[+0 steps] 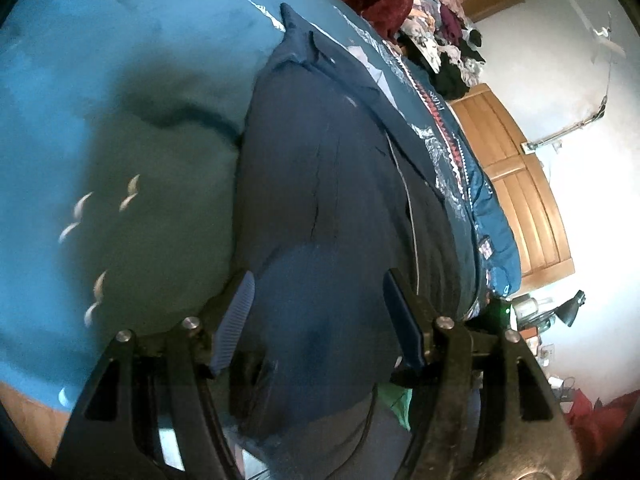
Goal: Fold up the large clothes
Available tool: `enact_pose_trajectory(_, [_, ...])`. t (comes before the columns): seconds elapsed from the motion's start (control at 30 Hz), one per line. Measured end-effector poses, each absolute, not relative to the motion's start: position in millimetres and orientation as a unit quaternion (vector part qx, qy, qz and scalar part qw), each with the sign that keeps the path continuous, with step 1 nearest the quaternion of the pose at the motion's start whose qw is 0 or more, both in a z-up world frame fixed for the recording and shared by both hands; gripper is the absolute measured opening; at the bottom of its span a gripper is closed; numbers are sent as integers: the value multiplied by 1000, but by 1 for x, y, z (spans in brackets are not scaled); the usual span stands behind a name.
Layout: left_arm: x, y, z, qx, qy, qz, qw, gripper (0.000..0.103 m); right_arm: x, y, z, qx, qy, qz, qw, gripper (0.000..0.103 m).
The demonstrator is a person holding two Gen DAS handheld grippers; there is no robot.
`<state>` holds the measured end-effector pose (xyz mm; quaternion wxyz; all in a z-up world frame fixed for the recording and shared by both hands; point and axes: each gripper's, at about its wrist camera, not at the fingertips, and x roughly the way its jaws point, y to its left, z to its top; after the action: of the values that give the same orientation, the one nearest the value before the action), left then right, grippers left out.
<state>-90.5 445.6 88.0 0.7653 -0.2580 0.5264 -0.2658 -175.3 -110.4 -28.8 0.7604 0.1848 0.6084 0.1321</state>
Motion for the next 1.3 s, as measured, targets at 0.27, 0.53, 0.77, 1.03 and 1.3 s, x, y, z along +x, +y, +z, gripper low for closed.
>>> enact_pose_trajectory(0.27, [-110,455,76,-246,550,-257,755,69,-164,-107,-42,198,613,141,752,73])
enact_pose_trajectory(0.53, [-112,421,70,-197,560,-282,754,60,-168,-124,-41,256,598,159,743,70])
enact_pose_trajectory(0.77, [-110,423,72,-191,556,-287,756,55,-178,-110,-32,207,602,156,755,70])
enact_pose_trajectory(1.03, [-111,433,67,-218,551,-290,752,54,-177,-126,-34,241,590,152,755,70])
enact_pose_trajectory(1.3, [-115,441,66,-238,545,-297,747,48,-175,-148,-46,329,587,173,719,51])
